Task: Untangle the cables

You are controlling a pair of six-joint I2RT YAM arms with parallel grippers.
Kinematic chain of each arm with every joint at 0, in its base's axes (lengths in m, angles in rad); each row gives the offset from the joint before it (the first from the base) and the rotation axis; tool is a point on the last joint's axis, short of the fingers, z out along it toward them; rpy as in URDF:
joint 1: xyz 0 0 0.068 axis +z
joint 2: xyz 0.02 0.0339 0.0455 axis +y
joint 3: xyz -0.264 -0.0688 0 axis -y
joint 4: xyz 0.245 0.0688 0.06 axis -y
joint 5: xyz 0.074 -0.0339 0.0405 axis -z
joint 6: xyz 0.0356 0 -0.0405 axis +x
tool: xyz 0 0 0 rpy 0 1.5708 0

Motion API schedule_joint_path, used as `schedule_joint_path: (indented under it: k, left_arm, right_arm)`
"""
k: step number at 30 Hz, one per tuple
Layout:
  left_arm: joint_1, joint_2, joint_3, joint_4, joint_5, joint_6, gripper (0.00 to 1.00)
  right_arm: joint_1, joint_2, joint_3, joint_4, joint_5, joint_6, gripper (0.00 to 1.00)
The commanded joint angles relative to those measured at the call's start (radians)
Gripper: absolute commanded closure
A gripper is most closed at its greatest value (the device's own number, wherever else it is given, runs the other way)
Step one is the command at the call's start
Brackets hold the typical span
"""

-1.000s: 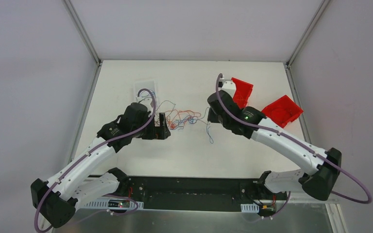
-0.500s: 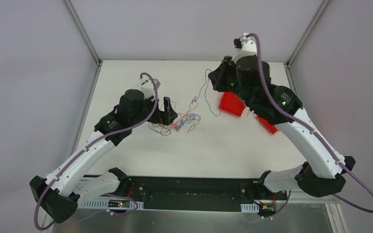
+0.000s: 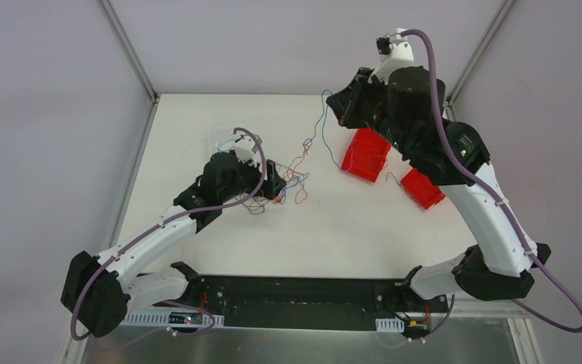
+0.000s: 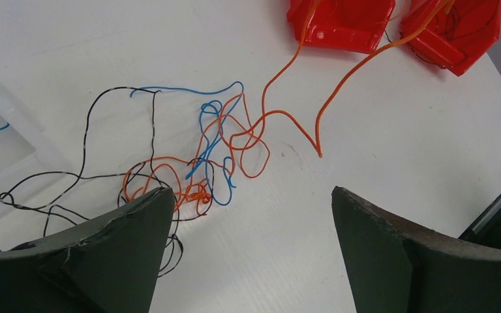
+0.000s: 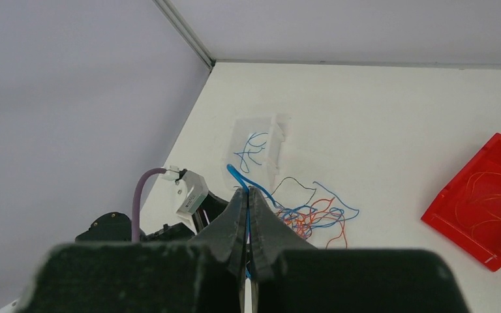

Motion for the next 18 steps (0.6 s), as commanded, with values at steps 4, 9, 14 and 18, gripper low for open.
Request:
schedule_joint_path:
  k: [4, 9, 14, 18]
  left_arm:
    - [0.008, 0.035, -0.053, 0.134, 0.028, -0.007, 0.06]
    - [0.008, 0.012, -0.053, 0.135, 0.045, 0.059, 0.06]
    - [0.008, -0.032, -0.022, 0.140, 0.053, 0.101, 0.05]
    - [0.008, -0.071, 0.025, 0.110, 0.044, 0.107, 0.02]
  right_arm:
    - [-0.009, -0.045, -0.089, 0.100, -0.041, -0.050, 1.00]
    - [-0.013, -0.098, -0.221, 0.180, -0.066, -0.049, 1.00]
    - [-0.014, -0.127, -0.325, 0.221, -0.126, -0.033, 1.00]
    - [-0.014, -0.144, -0.402, 0.235, -0.162, -0.038, 1.00]
